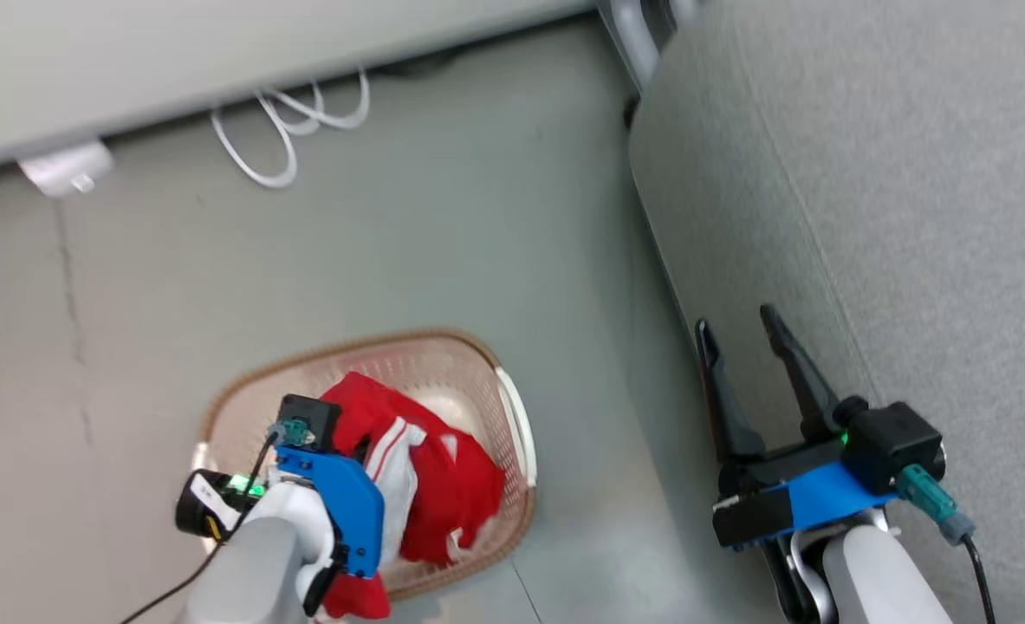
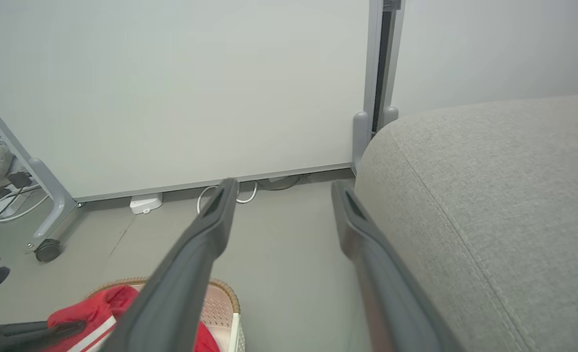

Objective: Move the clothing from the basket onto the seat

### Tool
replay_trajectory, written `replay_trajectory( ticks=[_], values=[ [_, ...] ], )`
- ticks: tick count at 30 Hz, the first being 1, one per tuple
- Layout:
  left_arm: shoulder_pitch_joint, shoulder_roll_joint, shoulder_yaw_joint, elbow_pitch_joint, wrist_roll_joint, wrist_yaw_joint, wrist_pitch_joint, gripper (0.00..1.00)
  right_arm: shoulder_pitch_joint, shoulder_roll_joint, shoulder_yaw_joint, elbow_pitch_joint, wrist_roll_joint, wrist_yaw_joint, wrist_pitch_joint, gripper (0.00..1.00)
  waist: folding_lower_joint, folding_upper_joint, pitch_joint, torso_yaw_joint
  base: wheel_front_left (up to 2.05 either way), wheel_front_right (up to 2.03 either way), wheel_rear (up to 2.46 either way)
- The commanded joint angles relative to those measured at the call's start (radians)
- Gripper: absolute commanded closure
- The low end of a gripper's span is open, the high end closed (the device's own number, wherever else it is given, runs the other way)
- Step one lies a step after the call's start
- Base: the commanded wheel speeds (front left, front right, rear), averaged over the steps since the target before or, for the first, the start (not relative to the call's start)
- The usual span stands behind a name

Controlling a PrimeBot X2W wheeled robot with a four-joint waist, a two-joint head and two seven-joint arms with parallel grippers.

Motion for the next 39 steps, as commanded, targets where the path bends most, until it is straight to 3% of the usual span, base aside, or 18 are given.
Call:
replay_trajectory(
  ticks=[1,9,19,28,39],
  values=[
    [0.035,-0.004,-0.037,-0.037,-0.043,-0.008,-0.009,1.00,0.033,-0.003,-0.002,0.008,-0.004,-0.001,0.005,0.00,0.0004,0.0000,-0.200,0.100,0.00,0.00,0.00],
    [0.039,-0.001,-0.236,-0.260,-0.266,-0.012,0.004,1.00,0.127,-0.003,-0.008,-0.007,-0.004,-0.001,0.054,0.00,0.0004,0.0000,-0.343,0.147,0.00,0.00,0.00],
    [-0.091,-0.001,-0.416,-0.433,-0.438,0.057,0.024,1.00,0.203,-0.003,-0.005,-0.047,0.008,-0.001,0.096,0.00,0.0004,0.0000,-0.420,0.188,0.00,0.00,0.00],
    [-0.204,-0.001,-0.520,-0.458,-0.547,0.116,0.019,1.00,0.210,-0.003,0.013,-0.059,0.015,-0.001,0.106,0.00,0.0004,0.0000,-0.441,0.191,0.00,0.00,0.00],
    [-0.224,-0.001,-0.595,-0.417,-0.639,0.136,-0.013,1.00,0.212,-0.003,0.033,-0.057,0.019,-0.001,0.104,0.00,0.0004,0.0000,-0.429,0.177,0.00,0.00,0.00]
  ],
)
